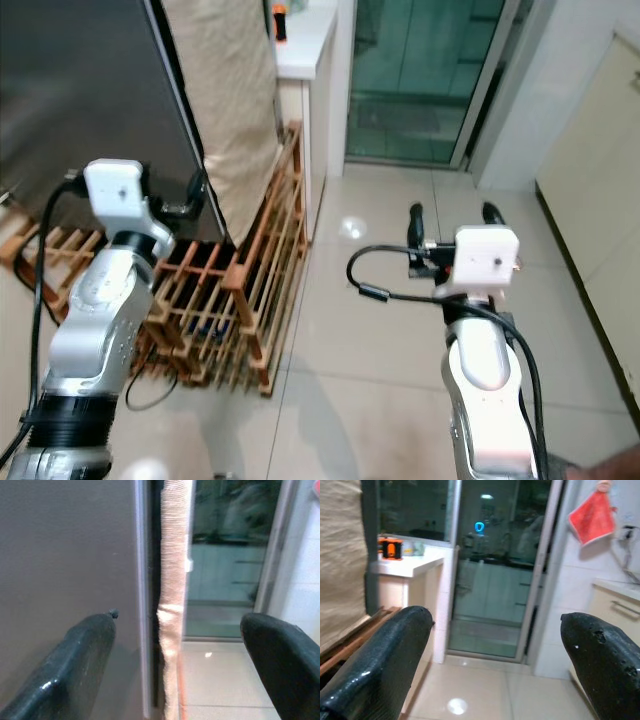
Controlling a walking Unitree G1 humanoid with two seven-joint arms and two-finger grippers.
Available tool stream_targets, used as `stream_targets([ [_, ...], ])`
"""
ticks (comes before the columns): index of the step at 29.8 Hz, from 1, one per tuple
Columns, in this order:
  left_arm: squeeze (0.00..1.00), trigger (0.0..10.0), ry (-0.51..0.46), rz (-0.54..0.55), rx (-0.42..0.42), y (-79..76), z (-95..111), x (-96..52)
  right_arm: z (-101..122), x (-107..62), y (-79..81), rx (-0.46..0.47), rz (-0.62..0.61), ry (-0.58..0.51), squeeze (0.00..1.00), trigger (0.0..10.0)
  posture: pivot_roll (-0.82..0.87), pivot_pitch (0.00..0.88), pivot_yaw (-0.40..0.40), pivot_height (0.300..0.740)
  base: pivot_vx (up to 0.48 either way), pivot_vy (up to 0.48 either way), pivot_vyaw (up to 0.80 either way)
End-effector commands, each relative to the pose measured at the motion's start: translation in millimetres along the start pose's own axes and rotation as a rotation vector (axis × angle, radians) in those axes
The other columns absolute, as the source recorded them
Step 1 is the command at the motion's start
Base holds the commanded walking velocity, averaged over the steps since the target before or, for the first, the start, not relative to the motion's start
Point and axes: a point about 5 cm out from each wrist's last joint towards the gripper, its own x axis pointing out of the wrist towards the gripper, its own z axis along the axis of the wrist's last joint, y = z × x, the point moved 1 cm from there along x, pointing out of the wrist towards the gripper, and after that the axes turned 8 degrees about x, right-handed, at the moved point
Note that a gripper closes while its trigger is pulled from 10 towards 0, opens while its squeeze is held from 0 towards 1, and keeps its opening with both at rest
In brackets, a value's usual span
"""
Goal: Restocking fridge
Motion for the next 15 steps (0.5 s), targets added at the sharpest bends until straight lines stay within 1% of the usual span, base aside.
stream_targets([
  [1, 0.00, 10.0, -0.042, -0.040, 0.002, 3.0, 14.7, -8.8, 16.6, -4.0, 1.6, -0.012, 0.008, -0.056, 0.00, 10.0, -0.18, 0.000, 0.070, 0.740, 0.000, 0.000, 0.00],
  [2, 0.00, 10.0, -0.037, -0.062, 0.050, 5.6, 15.6, -20.1, 13.7, -12.5, -1.9, -0.015, 0.011, -0.020, 0.00, 10.0, -0.16, 0.003, 0.065, 0.740, 0.000, 0.000, 0.00],
  [3, 0.00, 10.0, -0.029, -0.077, 0.088, 7.7, 15.7, -28.0, 7.4, -19.1, -6.3, -0.006, 0.010, 0.030, 0.00, 10.0, -0.16, 0.006, 0.061, 0.740, 0.000, 0.000, 0.00],
  [4, 0.00, 10.0, 0.004, -0.066, 0.121, 11.6, 10.5, -37.5, -7.9, -25.7, -15.6, 0.031, -0.014, 0.134, 0.00, 10.0, -0.15, 0.002, 0.055, 0.740, 0.000, 0.000, 0.00],
  [5, 0.00, 10.0, 0.005, -0.060, 0.084, 9.4, 9.8, -38.4, -8.5, -23.2, -16.8, 0.037, -0.025, 0.138, 0.00, 10.0, -0.15, 0.000, 0.050, 0.740, 0.000, 0.000, 0.00],
  [6, 0.00, 10.0, 0.005, -0.060, 0.084, 9.4, 9.8, -38.4, -8.5, -23.2, -16.8, 0.037, -0.025, 0.138, 0.00, 10.0, -0.15, 0.000, 0.050, 0.740, 0.000, 0.000, 0.00],
  [7, 0.00, 10.0, -0.004, -0.031, 0.025, 4.8, 12.0, -32.5, -2.7, -12.9, -10.9, 0.054, -0.019, 0.101, 0.00, 10.0, -0.14, 0.000, 0.046, 0.740, 0.000, 0.000, 0.00],
  [8, 0.00, 10.0, -0.018, -0.024, -0.014, 1.9, 15.2, -28.5, 0.9, -7.8, -4.7, 0.070, -0.006, 0.081, 0.00, 10.0, -0.14, 0.000, 0.046, 0.740, 0.000, 0.000, 0.00],
  [9, 0.00, 10.0, -0.029, -0.018, -0.027, -0.3, 18.0, -24.1, 4.1, -3.2, 2.0, 0.072, 0.013, 0.061, 0.00, 10.0, -0.14, 0.000, 0.042, 0.740, 0.262, 0.000, 0.00],
  [11, 0.00, 10.0, -0.034, -0.022, -0.026, -3.2, 21.5, -18.8, 7.5, 2.6, 11.1, 0.080, 0.044, 0.047, 0.00, 10.0, -0.13, 0.000, 0.042, 0.740, 0.392, -0.272, 0.00],
  [12, 0.00, 10.0, -0.035, -0.024, -0.024, -3.7, 22.4, -17.4, 7.8, 4.3, 13.2, 0.086, 0.051, 0.049, 0.00, 10.0, -0.13, 0.000, 0.042, 0.740, 0.394, -0.270, 0.00],
  [13, 0.00, 10.0, -0.039, -0.024, -0.018, -3.7, 23.5, -16.4, 7.9, 6.3, 13.2, 0.098, 0.044, 0.054, 0.00, 10.0, -0.13, 0.000, 0.044, 0.740, 0.394, -0.270, 0.00],
  [15, 0.00, 10.0, -0.043, -0.035, 0.001, -5.6, 25.6, -13.8, 11.1, 12.8, 11.3, 0.101, 0.030, 0.043, 0.00, 10.0, -0.13, 0.000, 0.047, 0.740, 0.431, 0.000, 0.00],
])
